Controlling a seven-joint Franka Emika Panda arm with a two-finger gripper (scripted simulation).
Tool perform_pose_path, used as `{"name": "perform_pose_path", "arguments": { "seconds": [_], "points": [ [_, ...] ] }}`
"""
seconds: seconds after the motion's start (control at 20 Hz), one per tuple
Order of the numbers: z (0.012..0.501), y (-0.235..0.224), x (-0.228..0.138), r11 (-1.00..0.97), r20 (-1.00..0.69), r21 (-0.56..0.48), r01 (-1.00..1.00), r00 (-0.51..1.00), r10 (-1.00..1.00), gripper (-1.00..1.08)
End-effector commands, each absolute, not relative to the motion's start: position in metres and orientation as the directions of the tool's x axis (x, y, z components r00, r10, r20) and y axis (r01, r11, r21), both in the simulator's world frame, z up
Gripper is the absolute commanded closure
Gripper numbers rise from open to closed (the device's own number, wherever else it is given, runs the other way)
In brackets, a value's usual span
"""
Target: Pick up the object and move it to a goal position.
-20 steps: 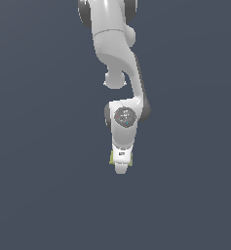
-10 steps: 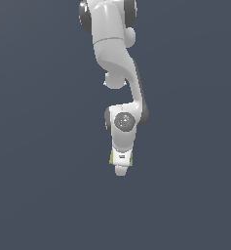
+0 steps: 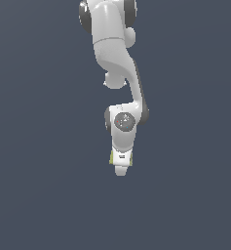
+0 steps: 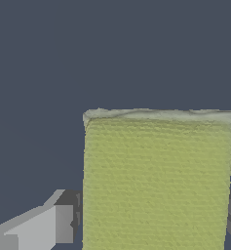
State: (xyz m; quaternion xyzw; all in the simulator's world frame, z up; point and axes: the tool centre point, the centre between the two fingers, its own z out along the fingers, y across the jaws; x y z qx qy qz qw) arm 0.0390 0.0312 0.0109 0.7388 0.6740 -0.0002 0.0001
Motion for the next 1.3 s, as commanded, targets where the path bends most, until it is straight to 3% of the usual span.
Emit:
{"name": "perform_pose_path", "arguments": {
  "seconds": [0.0,0.5,1.25],
  "points": [
    [0.014,0.031,0.04,-0.092,0.0,0.001,0.996,0.092,0.996,1.08],
    [0.071,0.037,0.046,-0.09,0.0,0.0,0.996,0.09,0.996,1.08],
    [0.235,0.051,0.069,-0.089,0.002,0.0,0.996,0.089,0.996,1.08]
  ]
}}
